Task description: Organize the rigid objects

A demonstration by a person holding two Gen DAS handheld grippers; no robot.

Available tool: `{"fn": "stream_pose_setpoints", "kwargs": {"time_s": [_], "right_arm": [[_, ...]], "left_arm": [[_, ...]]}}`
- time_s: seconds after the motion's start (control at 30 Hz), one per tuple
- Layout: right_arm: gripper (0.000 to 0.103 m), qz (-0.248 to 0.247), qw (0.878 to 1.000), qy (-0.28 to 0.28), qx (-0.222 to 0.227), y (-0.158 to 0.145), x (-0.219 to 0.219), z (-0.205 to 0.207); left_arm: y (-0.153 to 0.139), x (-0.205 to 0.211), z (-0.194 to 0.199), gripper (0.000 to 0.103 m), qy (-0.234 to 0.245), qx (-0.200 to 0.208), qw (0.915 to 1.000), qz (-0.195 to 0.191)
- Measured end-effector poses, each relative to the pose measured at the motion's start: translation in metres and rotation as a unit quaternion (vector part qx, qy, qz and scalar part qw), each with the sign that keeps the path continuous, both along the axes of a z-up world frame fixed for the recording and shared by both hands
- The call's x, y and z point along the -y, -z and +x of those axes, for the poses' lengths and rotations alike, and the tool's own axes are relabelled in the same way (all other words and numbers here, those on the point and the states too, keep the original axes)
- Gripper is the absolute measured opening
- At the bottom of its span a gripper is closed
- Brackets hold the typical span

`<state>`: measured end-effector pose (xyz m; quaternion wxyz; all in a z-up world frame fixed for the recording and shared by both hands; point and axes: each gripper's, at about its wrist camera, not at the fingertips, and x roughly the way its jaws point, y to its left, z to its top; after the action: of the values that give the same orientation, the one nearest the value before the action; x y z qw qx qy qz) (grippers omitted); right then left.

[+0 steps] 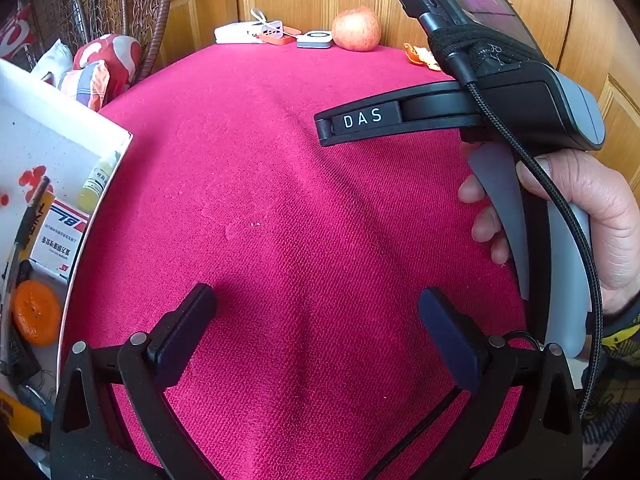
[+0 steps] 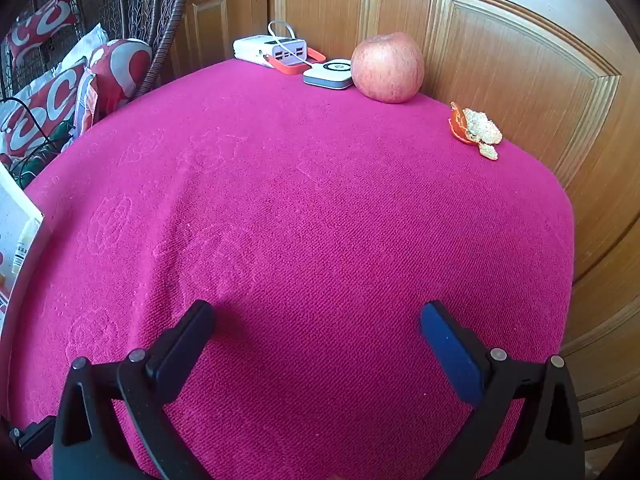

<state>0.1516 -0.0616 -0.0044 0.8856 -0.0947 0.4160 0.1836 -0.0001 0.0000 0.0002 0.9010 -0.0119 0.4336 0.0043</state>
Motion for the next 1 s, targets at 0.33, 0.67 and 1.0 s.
{"fn": "stream_pose_setpoints", "kwargs": {"time_s": [0.33,0.67,1.0], "right_arm": [[0.103,0.002,1.000,0.000,-0.003,0.0007,-0.0024,0.0008],[0.103,0.001,1.000,0.000,-0.003,0.0004,-0.0013,-0.0004],[0.103,0.001,1.000,0.000,-0.003,0.0002,-0.0010,0.0010]], "left_arm": [[-0.0015,0.0014,-0.0030,0.102,0.000,0.001,1.0000,0.002],[0.0000,-0.0026,-0.0008,0.103,0.000,0.000,1.0000,0.001],[-0.0003,-0.0024,-0.0013,0.103,0.000,-0.001,1.0000,0.002]]}}
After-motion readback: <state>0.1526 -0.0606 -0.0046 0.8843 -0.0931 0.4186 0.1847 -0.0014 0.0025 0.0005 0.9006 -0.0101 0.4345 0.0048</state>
